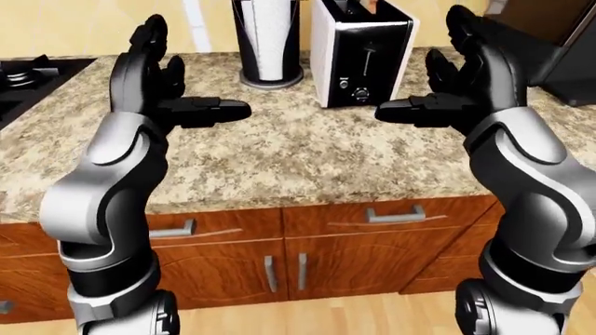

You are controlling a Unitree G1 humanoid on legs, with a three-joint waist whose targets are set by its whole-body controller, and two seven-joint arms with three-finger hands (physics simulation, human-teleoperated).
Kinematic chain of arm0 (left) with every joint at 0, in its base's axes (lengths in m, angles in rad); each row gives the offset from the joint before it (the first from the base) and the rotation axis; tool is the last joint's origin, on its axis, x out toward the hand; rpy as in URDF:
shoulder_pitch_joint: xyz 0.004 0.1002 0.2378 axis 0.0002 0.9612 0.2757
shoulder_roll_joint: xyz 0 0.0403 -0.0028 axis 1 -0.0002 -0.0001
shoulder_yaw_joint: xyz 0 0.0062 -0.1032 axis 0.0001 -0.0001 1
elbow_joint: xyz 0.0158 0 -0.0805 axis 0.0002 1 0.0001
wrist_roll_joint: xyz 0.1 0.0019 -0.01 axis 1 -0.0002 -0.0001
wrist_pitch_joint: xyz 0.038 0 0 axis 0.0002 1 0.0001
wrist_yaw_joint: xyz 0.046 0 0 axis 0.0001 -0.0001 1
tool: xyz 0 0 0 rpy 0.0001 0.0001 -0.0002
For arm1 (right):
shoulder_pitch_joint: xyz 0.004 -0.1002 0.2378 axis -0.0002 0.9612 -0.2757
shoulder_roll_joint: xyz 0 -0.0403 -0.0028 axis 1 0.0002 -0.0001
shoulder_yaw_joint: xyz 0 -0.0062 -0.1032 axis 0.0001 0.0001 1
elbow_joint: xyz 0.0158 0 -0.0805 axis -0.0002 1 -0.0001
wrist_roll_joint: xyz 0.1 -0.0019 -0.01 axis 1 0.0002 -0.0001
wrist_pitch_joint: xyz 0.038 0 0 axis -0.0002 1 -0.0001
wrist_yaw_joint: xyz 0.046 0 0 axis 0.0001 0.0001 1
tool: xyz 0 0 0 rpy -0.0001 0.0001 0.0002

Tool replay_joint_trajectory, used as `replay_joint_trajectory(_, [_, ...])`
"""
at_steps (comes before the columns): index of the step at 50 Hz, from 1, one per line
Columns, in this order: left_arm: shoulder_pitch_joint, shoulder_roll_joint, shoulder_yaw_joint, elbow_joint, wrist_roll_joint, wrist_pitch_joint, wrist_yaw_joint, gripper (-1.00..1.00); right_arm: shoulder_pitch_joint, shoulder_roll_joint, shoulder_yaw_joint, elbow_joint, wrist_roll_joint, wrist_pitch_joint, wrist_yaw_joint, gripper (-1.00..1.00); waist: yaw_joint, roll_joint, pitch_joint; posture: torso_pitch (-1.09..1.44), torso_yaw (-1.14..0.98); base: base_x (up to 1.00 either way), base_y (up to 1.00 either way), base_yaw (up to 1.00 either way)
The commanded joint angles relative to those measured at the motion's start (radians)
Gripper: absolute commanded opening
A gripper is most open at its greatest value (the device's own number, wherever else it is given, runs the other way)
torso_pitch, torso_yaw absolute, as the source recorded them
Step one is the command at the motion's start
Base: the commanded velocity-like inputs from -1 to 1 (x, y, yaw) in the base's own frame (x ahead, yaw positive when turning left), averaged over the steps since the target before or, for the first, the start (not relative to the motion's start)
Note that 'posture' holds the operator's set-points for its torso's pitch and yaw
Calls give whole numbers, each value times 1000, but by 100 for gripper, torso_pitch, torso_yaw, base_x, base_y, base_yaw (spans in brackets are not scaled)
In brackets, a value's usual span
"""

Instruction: Push down the lever of the toaster to turn it on.

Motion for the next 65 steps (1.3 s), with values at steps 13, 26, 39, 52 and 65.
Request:
replay_joint_trajectory(13, [-40, 17, 21, -45, 7, -42, -4, 100, -44, -6, -8, -48, -11, -35, 3, 100, -14, 25, -67, 0, 0, 2, 0, 0])
replay_joint_trajectory(26, [-44, 17, 22, -46, 6, -39, -1, 100, -43, -4, -7, -50, -15, -38, 12, 100, -4, -46, -26, 0, 0, 31, 0, 0])
replay_joint_trajectory(39, [-45, 18, 23, -49, 3, -37, 1, 100, -48, -2, -10, -48, -19, -38, 8, 100, -21, 23, -41, 0, 0, 12, 0, 0])
replay_joint_trajectory(52, [-48, 19, 18, -66, 8, -34, -11, 100, -74, -20, -17, -76, -6, -1, -16, 100, -12, 2, -64, -6, 0, 0, 0, 0])
replay_joint_trajectory(65, [-110, 14, 11, -48, -43, 66, -8, 100, -56, -14, -7, -59, -20, -28, 1, 100, -10, -1, -132, -19, 0, 0, 0, 0])
